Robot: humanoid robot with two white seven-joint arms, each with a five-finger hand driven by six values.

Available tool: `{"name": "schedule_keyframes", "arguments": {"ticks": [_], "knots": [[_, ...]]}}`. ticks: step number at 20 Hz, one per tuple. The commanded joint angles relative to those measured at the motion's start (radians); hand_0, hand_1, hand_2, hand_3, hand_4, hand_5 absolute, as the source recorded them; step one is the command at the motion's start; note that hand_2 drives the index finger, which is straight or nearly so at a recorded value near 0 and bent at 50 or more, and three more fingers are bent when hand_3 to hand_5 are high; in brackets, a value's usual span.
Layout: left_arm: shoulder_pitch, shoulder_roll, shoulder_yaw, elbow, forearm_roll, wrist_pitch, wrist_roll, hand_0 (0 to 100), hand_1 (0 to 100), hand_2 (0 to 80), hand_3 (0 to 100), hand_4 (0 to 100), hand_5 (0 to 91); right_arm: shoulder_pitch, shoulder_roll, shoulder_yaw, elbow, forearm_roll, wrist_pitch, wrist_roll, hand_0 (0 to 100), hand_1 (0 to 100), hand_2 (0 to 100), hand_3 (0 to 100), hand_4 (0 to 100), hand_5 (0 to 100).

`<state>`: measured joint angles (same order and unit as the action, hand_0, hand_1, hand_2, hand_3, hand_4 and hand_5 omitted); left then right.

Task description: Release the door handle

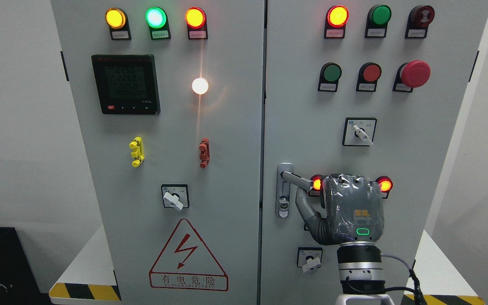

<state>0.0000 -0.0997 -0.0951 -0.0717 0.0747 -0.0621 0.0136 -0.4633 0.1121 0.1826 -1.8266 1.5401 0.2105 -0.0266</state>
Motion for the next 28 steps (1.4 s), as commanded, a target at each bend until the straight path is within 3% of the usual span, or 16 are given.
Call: {"name": "schedule_keyframes", "arguments": {"ticks": [1, 23, 28], "knots": [[0.017, 0.000, 0.000, 0.000, -0.001, -0.001, 0.000, 12, 56, 0.0, 0, 0, 0.0, 0.000, 0.000, -0.002, 0.000, 0.000, 0.001, -0.006, 52, 31, 92, 100, 100, 97], [0.017, 0.000, 0.000, 0.000, 0.000, -0.001, 0.000, 12, 56, 0.0, 0, 0, 0.0, 0.012, -0.002, -0.009, -0.037, -0.006, -0.006, -0.007, 54, 29, 90, 100, 100, 97], [0.017, 0.000, 0.000, 0.000, 0.000, -0.001, 0.000, 12, 56, 0.0, 0, 0, 0.0, 0.089, -0.008, -0.009, -0.100, -0.008, -0.013, -0.013, 52, 30, 81, 100, 96, 94]]}}
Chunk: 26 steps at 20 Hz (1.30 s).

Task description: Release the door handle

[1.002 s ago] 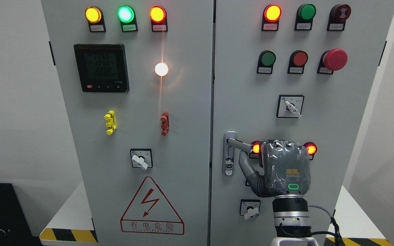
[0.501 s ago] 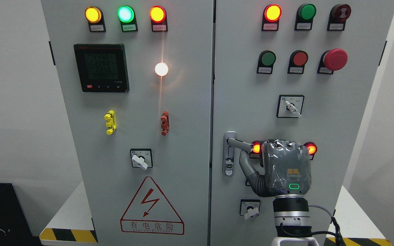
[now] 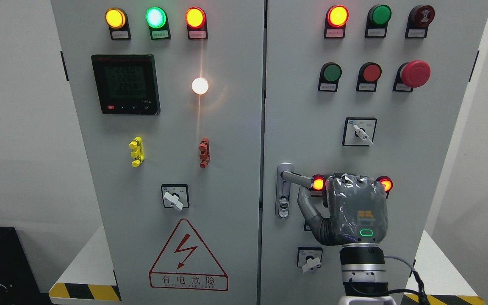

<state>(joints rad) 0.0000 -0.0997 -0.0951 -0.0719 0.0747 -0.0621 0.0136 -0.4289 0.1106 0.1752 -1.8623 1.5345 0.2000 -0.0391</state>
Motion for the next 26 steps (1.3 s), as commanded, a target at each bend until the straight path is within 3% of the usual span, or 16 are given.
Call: {"name": "schedule_keyframes", "arguments": {"ticks": [1, 5, 11, 15, 20, 26], "knots": [[0.017, 0.000, 0.000, 0.000, 0.000, -0.001, 0.000, 12, 56, 0.0, 0, 0, 0.0, 0.073, -0.009, -0.002, -0.080, -0.004, -0.007, -0.001, 51, 30, 78, 100, 95, 92], [0.017, 0.000, 0.000, 0.000, 0.000, -0.001, 0.000, 12, 56, 0.0, 0, 0, 0.0, 0.151, -0.011, -0.010, -0.138, -0.004, -0.034, -0.004, 50, 30, 68, 100, 90, 85], [0.017, 0.000, 0.000, 0.000, -0.001, -0.001, 0.000, 12, 56, 0.0, 0, 0, 0.0, 0.246, -0.009, -0.080, -0.225, -0.005, -0.146, -0.030, 49, 30, 48, 78, 71, 65], [0.017, 0.000, 0.000, 0.000, 0.000, -0.001, 0.000, 12, 56, 0.0, 0, 0, 0.0, 0.253, -0.006, -0.157, -0.227, -0.010, -0.220, -0.067, 49, 30, 38, 65, 62, 57], [0.017, 0.000, 0.000, 0.000, 0.000, -0.001, 0.000, 12, 56, 0.0, 0, 0, 0.0, 0.257, -0.002, -0.255, -0.227, -0.125, -0.395, -0.100, 47, 30, 28, 42, 43, 40], [0.017, 0.000, 0.000, 0.000, 0.000, -0.001, 0.000, 12, 56, 0.0, 0, 0, 0.0, 0.260, 0.001, -0.299, -0.227, -0.206, -0.436, -0.122, 48, 32, 23, 28, 28, 23]]}}
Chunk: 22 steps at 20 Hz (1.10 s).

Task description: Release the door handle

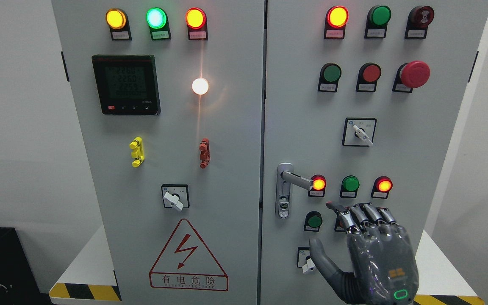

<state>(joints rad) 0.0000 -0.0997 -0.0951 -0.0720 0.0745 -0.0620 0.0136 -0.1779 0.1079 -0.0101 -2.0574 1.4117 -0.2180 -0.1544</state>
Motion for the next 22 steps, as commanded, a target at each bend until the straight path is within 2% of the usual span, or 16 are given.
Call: {"name": "schedule_keyframes", "arguments": {"ticks": [1, 3, 5, 11, 17, 22], "knots": [[0.017, 0.000, 0.000, 0.000, 0.001, -0.001, 0.000, 12, 56, 0.0, 0, 0, 0.0, 0.015, 0.004, -0.113, -0.032, -0.105, -0.020, -0.008, 49, 32, 21, 26, 23, 14], [0.017, 0.000, 0.000, 0.000, -0.001, -0.001, 0.000, 12, 56, 0.0, 0, 0, 0.0, 0.026, 0.004, -0.113, -0.032, -0.135, -0.021, -0.008, 49, 32, 18, 20, 17, 4], [0.017, 0.000, 0.000, 0.000, 0.001, -0.001, 0.000, 12, 56, 0.0, 0, 0, 0.0, 0.038, 0.004, -0.114, -0.032, -0.151, -0.035, -0.008, 50, 31, 16, 16, 13, 0], [0.017, 0.000, 0.000, 0.000, 0.001, -0.001, 0.000, 12, 56, 0.0, 0, 0, 0.0, 0.064, 0.010, -0.113, -0.032, -0.154, -0.083, -0.010, 52, 31, 16, 15, 13, 2], [0.017, 0.000, 0.000, 0.000, 0.001, -0.001, 0.000, 12, 56, 0.0, 0, 0, 0.0, 0.064, 0.012, -0.102, -0.032, -0.154, -0.083, -0.008, 52, 31, 16, 15, 14, 3], [0.017, 0.000, 0.000, 0.000, -0.001, -0.001, 0.000, 12, 56, 0.0, 0, 0, 0.0, 0.064, 0.013, -0.100, -0.032, -0.154, -0.083, -0.008, 52, 31, 9, 14, 14, 3]]}}
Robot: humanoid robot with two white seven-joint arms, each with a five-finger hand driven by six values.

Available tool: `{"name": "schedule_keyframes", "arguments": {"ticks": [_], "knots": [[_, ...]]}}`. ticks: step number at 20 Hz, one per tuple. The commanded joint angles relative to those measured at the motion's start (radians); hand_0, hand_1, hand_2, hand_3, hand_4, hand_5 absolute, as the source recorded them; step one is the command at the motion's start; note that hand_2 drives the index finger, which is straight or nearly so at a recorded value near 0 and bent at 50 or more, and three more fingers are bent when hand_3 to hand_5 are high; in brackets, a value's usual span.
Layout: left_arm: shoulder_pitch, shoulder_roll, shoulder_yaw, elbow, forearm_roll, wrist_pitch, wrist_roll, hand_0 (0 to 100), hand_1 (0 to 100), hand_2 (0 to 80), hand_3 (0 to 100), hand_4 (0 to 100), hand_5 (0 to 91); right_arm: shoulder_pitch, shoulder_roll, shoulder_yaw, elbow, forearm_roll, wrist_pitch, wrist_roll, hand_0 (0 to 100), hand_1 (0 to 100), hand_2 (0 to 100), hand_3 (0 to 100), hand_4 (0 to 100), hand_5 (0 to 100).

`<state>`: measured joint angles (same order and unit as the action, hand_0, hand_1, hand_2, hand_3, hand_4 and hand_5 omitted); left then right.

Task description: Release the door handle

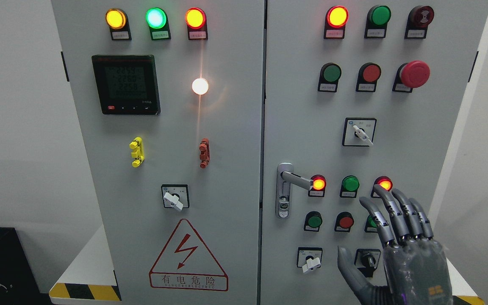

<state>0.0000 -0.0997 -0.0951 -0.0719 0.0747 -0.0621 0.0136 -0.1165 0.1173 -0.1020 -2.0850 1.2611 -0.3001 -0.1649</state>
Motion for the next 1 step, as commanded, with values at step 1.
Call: {"name": "schedule_keyframes", "arguments": {"ticks": [1], "knots": [[0.017, 0.000, 0.000, 0.001, -0.001, -0.001, 0.000, 12, 56, 0.0, 0, 0, 0.0, 0.003, 0.007, -0.008, -0.004, -0.003, -0.001, 0.002, 52, 31, 9, 14, 14, 3]]}}
